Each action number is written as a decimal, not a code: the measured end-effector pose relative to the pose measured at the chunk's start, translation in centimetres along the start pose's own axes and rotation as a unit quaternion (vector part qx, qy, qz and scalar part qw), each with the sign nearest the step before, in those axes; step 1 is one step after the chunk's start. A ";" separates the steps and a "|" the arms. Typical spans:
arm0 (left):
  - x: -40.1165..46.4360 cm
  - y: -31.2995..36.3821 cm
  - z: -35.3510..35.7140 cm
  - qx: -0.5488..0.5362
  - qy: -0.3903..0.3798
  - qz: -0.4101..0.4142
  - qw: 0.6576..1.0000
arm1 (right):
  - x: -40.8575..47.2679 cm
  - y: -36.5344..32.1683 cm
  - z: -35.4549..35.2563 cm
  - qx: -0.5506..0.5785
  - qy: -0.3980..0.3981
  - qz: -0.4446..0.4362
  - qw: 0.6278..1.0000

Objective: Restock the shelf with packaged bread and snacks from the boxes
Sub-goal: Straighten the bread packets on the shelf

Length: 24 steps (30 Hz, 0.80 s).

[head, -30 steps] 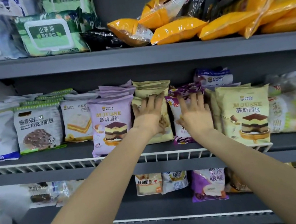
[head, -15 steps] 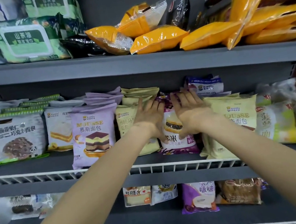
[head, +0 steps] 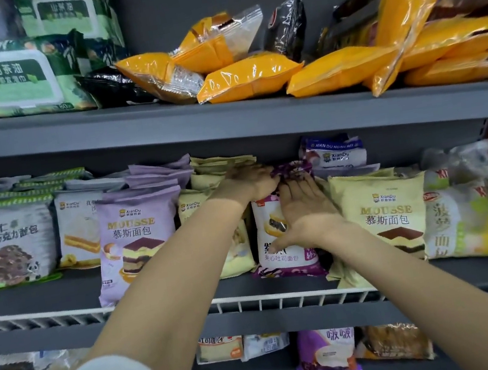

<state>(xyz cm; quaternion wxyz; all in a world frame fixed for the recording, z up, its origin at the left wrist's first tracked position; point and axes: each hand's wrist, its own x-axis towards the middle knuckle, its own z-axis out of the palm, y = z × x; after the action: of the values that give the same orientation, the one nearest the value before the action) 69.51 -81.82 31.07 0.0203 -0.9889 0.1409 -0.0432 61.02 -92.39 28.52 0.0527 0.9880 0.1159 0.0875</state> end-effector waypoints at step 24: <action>-9.6 6.7 0.7 -0.096 0.142 0.156 0.973 | -7.7 8.8 -2.0 0.043 0.021 0.096 0.994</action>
<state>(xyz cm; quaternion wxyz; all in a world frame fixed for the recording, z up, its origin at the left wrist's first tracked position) 58.48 -85.55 29.21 -0.0882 -0.9359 0.2979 -0.1661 55.17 -102.57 30.37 -0.0008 0.9939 0.0255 0.1073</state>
